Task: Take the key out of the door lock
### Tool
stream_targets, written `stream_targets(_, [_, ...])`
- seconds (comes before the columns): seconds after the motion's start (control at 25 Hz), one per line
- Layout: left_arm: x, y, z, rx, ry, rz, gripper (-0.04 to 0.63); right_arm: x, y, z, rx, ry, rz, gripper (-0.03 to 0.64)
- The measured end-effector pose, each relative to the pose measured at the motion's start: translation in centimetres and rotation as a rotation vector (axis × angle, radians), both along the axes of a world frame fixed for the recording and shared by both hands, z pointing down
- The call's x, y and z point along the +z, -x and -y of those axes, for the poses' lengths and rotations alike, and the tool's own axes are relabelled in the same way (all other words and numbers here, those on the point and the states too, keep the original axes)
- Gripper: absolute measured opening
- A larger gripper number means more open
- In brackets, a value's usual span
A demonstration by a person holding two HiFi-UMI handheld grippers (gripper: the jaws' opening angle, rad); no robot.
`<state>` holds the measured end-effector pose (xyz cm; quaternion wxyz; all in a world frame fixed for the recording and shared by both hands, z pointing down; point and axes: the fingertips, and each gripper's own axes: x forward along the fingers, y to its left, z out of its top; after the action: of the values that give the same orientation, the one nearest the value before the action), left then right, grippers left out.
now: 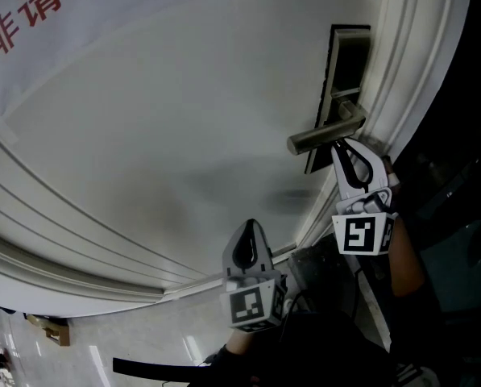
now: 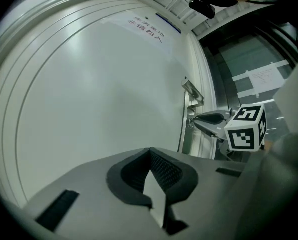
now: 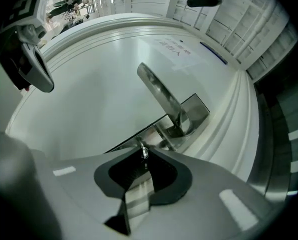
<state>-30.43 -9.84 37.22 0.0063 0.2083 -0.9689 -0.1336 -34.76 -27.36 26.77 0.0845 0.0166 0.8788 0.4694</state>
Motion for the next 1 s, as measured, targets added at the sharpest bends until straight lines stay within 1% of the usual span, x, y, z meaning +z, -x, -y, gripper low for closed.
stream_targets(0.08, [-0.3,0.2,-0.3,-0.018,-0.005,-0.004,-0.001,0.0,0.0,0.0,0.007,-0.022,0.003,0.029])
stream_targets(0.16, [-0.4,0.3,-0.2,-0.016,-0.003,-0.003,-0.001,0.1,0.1,0.0,0.009,-0.044,0.004,0.023])
stream_targets(0.36, [-0.2,0.5,1.0,0.026,0.014,-0.006,-0.001,0.2,0.1,-0.2,0.018,-0.14,0.019,0.021])
stream_targets(0.48, [-0.2,0.8,1.7,0.038,0.017,-0.006,-0.001,0.3,0.0,-0.1,0.012,-0.183,0.016,0.02])
stream_targets(0.64, [-0.5,1.8,3.2,0.08,0.029,-0.007,-0.001,0.3,0.1,-0.2,0.006,-0.246,0.016,0.018])
stream_targets(0.8, [-0.9,3.2,5.0,0.126,0.083,-0.007,-0.001,0.4,0.1,-0.2,0.001,-0.284,0.012,0.017])
stream_targets(0.92, [-1.7,4.3,6.1,0.143,0.126,-0.013,-0.001,0.5,0.0,-0.2,-0.003,-0.305,0.013,0.017])
stream_targets(1.0, [-2.2,4.5,6.8,0.152,0.136,-0.013,-0.001,0.5,0.0,-0.2,-0.005,-0.327,0.012,0.017])
